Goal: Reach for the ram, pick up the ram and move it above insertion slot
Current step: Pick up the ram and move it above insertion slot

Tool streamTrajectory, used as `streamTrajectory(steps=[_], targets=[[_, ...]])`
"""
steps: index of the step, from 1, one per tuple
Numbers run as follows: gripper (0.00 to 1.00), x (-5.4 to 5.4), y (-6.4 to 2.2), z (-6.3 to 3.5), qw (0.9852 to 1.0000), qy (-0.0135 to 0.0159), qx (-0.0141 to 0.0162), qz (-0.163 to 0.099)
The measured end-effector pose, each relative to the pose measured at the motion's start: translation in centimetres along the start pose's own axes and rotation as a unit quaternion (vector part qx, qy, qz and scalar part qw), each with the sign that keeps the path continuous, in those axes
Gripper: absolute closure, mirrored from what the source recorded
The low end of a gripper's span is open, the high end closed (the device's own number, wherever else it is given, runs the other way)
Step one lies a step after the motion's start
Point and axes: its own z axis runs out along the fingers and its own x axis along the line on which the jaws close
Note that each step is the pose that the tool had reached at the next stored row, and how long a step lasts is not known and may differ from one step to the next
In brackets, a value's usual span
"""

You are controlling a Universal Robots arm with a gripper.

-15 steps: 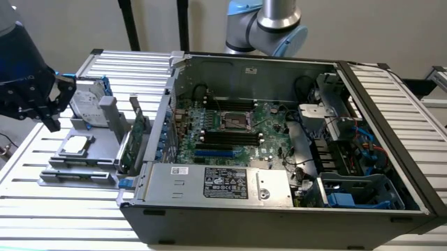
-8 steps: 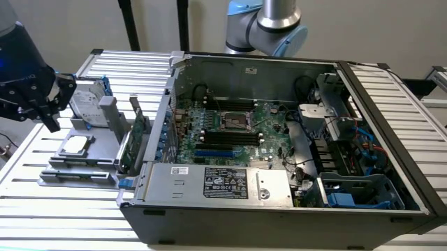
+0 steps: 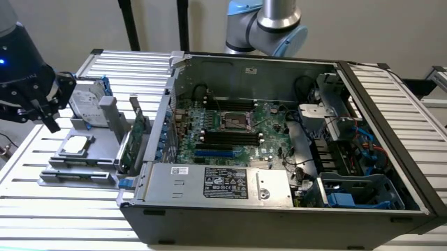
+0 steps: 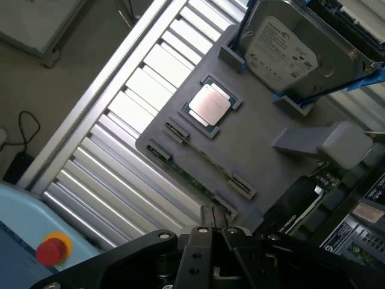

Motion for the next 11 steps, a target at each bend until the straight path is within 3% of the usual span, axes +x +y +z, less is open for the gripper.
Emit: streamTrajectory(steps=[6,11], targets=[[0.89,0.00,0.00,0.06,0.9985,0.0018,0.0004,-0.054],[0.89,-0.01,-0.01,0.14,0.9950,0.0033,0.0008,-0.100]])
